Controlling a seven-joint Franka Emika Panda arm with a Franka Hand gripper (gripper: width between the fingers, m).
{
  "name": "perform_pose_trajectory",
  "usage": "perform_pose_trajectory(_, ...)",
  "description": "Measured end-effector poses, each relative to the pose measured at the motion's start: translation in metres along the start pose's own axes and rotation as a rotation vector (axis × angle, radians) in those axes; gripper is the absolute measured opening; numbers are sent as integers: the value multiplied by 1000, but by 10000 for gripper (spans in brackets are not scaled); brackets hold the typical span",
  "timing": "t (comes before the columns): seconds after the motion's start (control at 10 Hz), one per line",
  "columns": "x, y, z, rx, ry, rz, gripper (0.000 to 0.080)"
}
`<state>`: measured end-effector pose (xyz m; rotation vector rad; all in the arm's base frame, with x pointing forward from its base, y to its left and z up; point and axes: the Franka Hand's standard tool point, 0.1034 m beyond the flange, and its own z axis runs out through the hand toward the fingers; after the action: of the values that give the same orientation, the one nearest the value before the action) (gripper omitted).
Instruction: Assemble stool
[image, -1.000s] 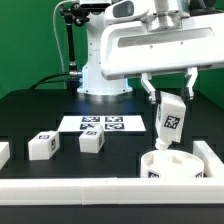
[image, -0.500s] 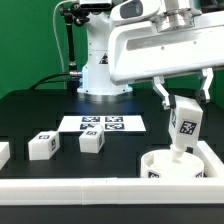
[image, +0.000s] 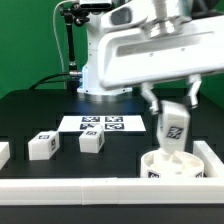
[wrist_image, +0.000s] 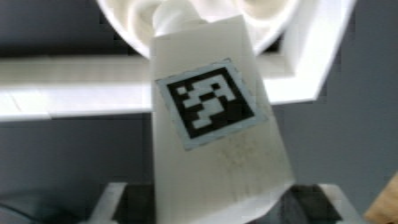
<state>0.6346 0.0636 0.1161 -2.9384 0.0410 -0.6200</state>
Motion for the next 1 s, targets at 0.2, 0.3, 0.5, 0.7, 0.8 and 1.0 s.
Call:
perform_pose_trajectory(0.2,-7,-16,2,15,0,7,323)
perform_pose_trajectory(0.3,-9,-18,2,25,-24,24,323)
perform_pose_trajectory(0.5,-6,-23,2,29,-19,21,323)
perform_pose_trajectory(0.7,-7,-23,3,29,-20,22,323)
perform_pose_trajectory(0.8,-7,-23,3,29,-21,17,323)
perform_pose_trajectory(1.0,-6,-30,2,37,-19,9,323)
